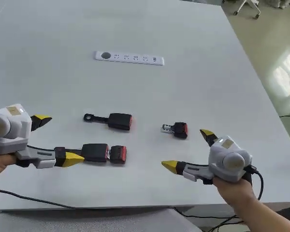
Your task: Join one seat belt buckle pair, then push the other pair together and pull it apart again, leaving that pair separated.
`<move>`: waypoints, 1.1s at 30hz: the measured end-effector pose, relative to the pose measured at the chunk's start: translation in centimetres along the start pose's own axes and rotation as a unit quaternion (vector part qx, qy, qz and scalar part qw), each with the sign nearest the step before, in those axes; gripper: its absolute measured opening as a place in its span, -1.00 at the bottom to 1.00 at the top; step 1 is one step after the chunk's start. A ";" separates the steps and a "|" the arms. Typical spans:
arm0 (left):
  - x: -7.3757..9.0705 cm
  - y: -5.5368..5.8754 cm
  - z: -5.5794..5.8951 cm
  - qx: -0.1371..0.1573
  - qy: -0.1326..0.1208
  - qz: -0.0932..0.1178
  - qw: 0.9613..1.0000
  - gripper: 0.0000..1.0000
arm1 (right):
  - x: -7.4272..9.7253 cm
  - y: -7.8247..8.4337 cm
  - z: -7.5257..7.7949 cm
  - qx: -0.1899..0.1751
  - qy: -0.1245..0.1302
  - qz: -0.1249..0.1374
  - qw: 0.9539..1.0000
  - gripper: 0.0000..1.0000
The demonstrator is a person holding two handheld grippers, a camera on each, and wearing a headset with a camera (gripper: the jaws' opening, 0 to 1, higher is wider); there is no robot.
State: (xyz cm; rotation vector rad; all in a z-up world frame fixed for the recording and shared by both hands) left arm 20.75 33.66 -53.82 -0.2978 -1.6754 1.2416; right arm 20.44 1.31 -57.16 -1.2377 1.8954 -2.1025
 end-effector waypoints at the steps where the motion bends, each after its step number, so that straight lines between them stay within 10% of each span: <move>1: 0.4 0.2 0.2 -0.002 0.001 0.001 1.000 1.00 | 0.5 -0.2 -0.3 0.000 0.001 0.009 1.000 0.99; 13: 3.2 1.8 0.4 0.004 -0.023 0.014 1.000 1.00 | 2.7 0.5 -2.8 0.011 0.001 0.009 1.000 0.99; 33: 4.5 1.4 -0.1 0.018 -0.035 0.033 0.999 1.00 | 3.3 -0.8 -3.5 0.001 0.004 0.032 0.999 0.99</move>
Point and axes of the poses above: the centre of the closed fingertips' face, and the gripper's own axes: x roughly backward along the fingers, z roughly to its right, y roughly out of its underside, the point moved 3 cm from there along x, roughly backward along the fingers, and after that the axes turned 9 degrees about -x, right-handed, at the moved point
